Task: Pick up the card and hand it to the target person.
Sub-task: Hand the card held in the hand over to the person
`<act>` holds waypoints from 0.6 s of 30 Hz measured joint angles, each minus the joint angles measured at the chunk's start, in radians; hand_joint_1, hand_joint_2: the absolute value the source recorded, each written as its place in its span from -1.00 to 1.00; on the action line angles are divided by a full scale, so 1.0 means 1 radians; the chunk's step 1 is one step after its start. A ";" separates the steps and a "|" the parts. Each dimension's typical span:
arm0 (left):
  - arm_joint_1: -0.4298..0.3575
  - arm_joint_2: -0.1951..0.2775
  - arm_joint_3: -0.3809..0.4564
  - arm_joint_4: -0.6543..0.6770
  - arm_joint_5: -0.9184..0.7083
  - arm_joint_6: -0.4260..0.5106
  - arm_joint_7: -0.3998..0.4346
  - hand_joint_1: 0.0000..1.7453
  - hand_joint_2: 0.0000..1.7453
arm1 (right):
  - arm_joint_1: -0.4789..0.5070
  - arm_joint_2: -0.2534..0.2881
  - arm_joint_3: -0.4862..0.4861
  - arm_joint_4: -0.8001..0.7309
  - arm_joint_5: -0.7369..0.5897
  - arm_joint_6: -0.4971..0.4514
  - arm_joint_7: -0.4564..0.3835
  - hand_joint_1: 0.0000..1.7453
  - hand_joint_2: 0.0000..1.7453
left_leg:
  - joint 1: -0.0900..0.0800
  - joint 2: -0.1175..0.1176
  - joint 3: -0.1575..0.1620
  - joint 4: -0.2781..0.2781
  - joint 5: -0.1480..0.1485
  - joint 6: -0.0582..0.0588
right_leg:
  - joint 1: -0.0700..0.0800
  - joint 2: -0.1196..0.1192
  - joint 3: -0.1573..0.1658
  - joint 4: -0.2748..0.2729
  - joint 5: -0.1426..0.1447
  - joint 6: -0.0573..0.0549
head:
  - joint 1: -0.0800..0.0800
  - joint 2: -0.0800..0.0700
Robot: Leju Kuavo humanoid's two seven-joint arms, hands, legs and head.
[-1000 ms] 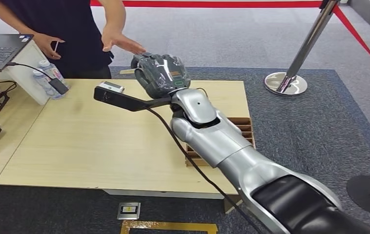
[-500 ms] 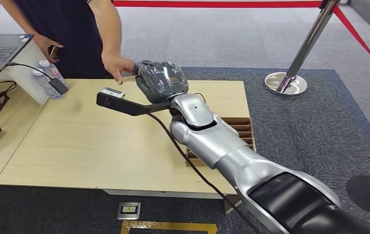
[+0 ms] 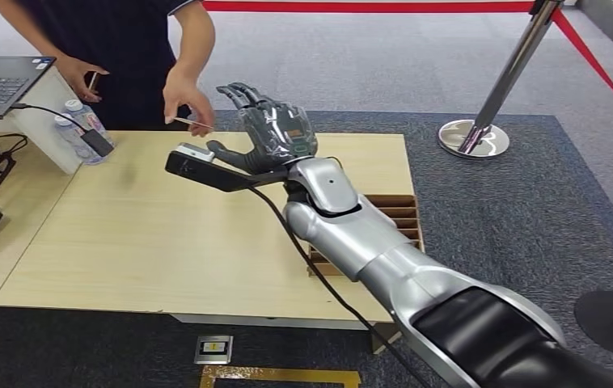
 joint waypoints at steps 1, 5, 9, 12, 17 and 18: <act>0.000 0.000 0.000 0.000 0.004 0.002 0.000 -1.00 -1.00 | 0.011 -0.005 -0.002 -0.016 -0.005 -0.003 -0.004 -1.00 -1.00 | 0.000 0.000 0.000 0.000 0.000 0.000 | 0.000 0.000 0.000 0.000 0.000 0.000 | 0.000 0.000; 0.002 0.000 0.000 0.000 0.019 0.007 0.000 -1.00 -1.00 | 0.088 -0.048 -0.010 -0.127 -0.023 -0.026 -0.017 -1.00 -1.00 | 0.000 0.000 0.000 0.000 0.000 0.000 | 0.000 0.000 0.000 0.000 0.000 0.000 | 0.000 0.000; 0.005 0.000 0.002 0.000 0.032 0.009 0.000 -1.00 -1.00 | 0.227 -0.104 -0.035 -0.302 -0.027 -0.067 -0.023 -1.00 -1.00 | 0.000 0.000 0.000 0.000 0.000 0.000 | 0.000 0.000 0.000 -0.001 0.000 0.000 | 0.000 0.000; 0.009 0.000 0.004 0.000 0.041 0.009 -0.001 -1.00 -1.00 | 0.369 -0.151 -0.068 -0.481 -0.030 -0.103 -0.029 -1.00 -1.00 | 0.000 -0.001 -0.001 0.000 -0.001 0.001 | 0.000 0.000 -0.001 -0.002 0.000 0.000 | 0.000 0.000; 0.015 0.000 0.009 0.000 0.048 0.009 -0.007 -1.00 -1.00 | 0.653 -0.214 -0.164 -0.817 -0.092 -0.139 -0.087 -1.00 -1.00 | 0.000 -0.001 -0.002 0.000 -0.002 0.001 | 0.000 0.000 -0.001 -0.002 -0.001 0.000 | 0.000 0.000; 0.015 0.000 0.009 0.000 0.049 0.009 -0.008 -1.00 -1.00 | 0.706 -0.221 -0.187 -0.880 -0.102 -0.140 -0.101 -1.00 -1.00 | 0.000 -0.001 -0.002 0.000 -0.003 0.001 | 0.000 0.000 -0.002 -0.002 -0.001 0.000 | 0.000 0.000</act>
